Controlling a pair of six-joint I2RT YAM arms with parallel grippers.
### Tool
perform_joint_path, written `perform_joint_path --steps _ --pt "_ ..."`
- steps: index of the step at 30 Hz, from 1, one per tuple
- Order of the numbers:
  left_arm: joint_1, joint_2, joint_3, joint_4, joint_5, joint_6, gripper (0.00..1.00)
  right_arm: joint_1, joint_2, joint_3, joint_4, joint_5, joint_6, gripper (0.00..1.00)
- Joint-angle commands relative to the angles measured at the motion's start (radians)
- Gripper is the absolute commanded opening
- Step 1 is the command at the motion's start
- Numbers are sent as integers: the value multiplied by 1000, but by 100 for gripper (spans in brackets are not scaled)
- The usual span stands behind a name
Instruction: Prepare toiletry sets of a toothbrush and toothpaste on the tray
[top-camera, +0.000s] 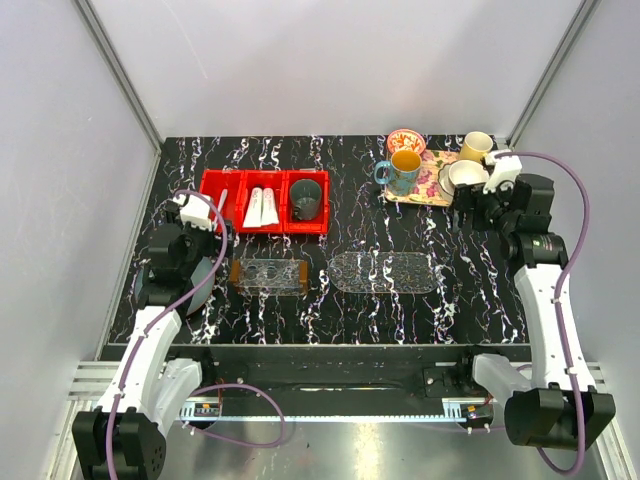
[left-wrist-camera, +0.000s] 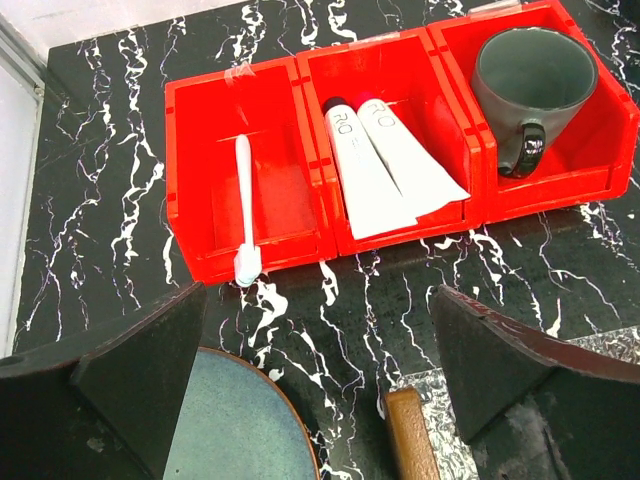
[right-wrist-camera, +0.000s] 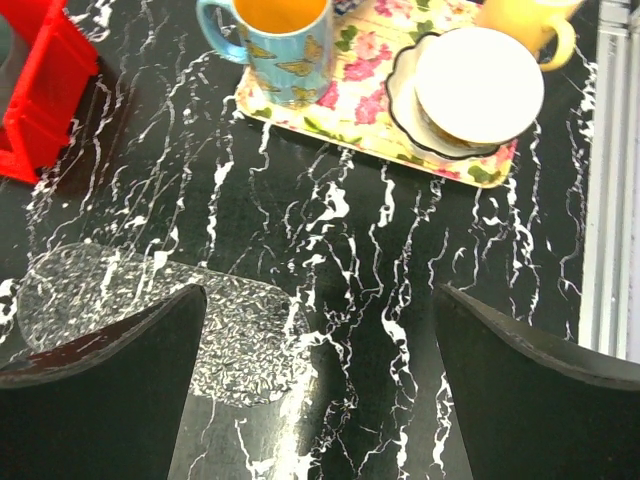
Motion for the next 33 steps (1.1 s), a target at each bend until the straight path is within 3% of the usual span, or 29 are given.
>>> perform_joint_path --steps 1,7,20,25,33 --pt "5 6 24 -10 -11 50 99 49 33 86 -56 -45 -50 100" --pt "5 32 50 -45 -25 44 99 278 117 135 -105 91 -95 100" --pt "65 79 76 -117 84 42 99 701 392 308 -170 179 -193 97" --pt "102 80 103 -225 242 134 99 761 476 377 -177 132 -196 97" --pt "122 113 176 -510 347 347 96 780 550 432 -179 70 -165 97"
